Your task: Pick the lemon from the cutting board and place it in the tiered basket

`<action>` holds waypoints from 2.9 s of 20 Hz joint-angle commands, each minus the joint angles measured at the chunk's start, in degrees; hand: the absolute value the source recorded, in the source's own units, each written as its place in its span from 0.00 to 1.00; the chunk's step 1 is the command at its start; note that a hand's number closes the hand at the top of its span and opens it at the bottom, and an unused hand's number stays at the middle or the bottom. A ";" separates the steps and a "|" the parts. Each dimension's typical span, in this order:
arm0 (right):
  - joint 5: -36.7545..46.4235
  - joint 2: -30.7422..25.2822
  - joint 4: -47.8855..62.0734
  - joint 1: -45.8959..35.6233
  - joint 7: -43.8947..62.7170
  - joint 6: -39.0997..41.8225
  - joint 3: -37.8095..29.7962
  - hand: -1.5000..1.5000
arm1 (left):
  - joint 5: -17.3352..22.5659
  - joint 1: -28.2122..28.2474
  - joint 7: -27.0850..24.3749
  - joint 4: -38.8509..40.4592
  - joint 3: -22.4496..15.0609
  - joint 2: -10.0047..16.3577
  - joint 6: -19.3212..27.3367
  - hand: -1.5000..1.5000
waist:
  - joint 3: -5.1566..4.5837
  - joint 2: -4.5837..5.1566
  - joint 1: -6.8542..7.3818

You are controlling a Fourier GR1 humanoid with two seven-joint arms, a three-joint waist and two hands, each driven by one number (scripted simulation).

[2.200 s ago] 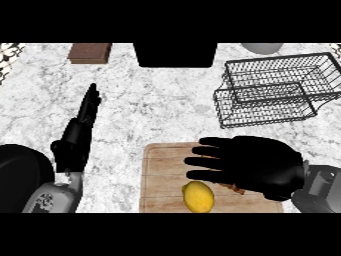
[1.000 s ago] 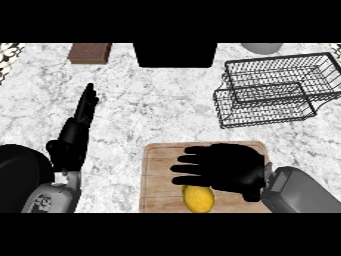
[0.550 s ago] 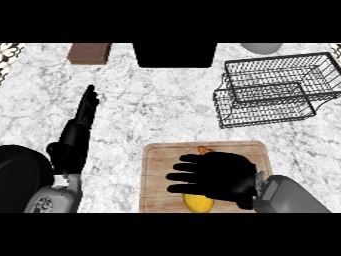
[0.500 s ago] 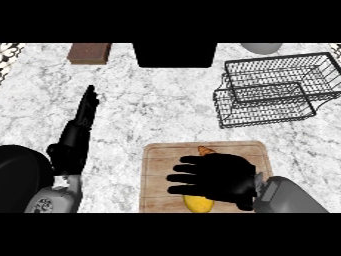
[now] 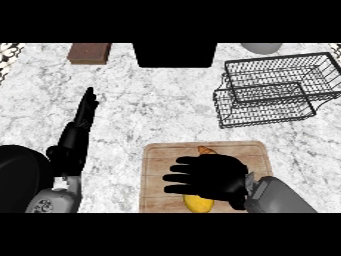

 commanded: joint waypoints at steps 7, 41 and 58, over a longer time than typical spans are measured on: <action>0.78 1.14 1.31 5.80 -3.60 -2.42 -1.09 0.00 | -0.90 1.64 0.62 -2.45 -0.33 -1.36 -0.78 0.50 | 0.02 -0.05 -0.09; 24.62 17.76 -32.18 7.38 69.73 11.74 -16.07 1.00 | -0.91 -1.90 -1.34 3.15 2.15 -2.12 -1.20 0.50 | -0.09 -0.13 -0.70; -7.93 17.78 -38.22 -21.01 88.70 25.67 -41.99 1.00 | -0.94 -1.16 0.31 1.18 2.06 -1.64 -2.59 0.50 | -0.04 -0.23 0.36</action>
